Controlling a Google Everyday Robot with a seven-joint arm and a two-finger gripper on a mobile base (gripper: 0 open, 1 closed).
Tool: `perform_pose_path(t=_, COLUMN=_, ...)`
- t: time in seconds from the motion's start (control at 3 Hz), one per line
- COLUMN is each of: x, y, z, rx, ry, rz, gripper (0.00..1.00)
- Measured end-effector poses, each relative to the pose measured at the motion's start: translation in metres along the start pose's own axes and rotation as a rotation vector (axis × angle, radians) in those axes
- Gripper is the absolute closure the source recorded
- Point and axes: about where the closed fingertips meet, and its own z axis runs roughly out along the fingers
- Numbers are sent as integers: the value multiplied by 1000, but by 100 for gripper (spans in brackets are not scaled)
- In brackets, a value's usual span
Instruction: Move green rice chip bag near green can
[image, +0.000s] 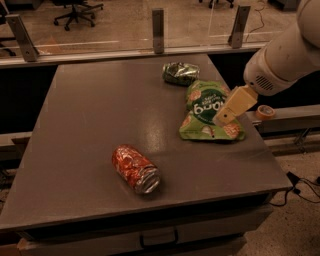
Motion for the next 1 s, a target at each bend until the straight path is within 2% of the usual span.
perform_pose_path(t=0.33, x=4, y=-29, z=-31, rx=47, ry=-35, rz=14, gripper=0)
perform_pose_path(t=0.67, x=-8, y=-66, z=-101, rx=126, ry=-100, rz=-27, gripper=0)
perform_pose_path(t=1.0, x=-28, y=-83, z=-138, rx=194, ry=-150, rz=-47, gripper=0)
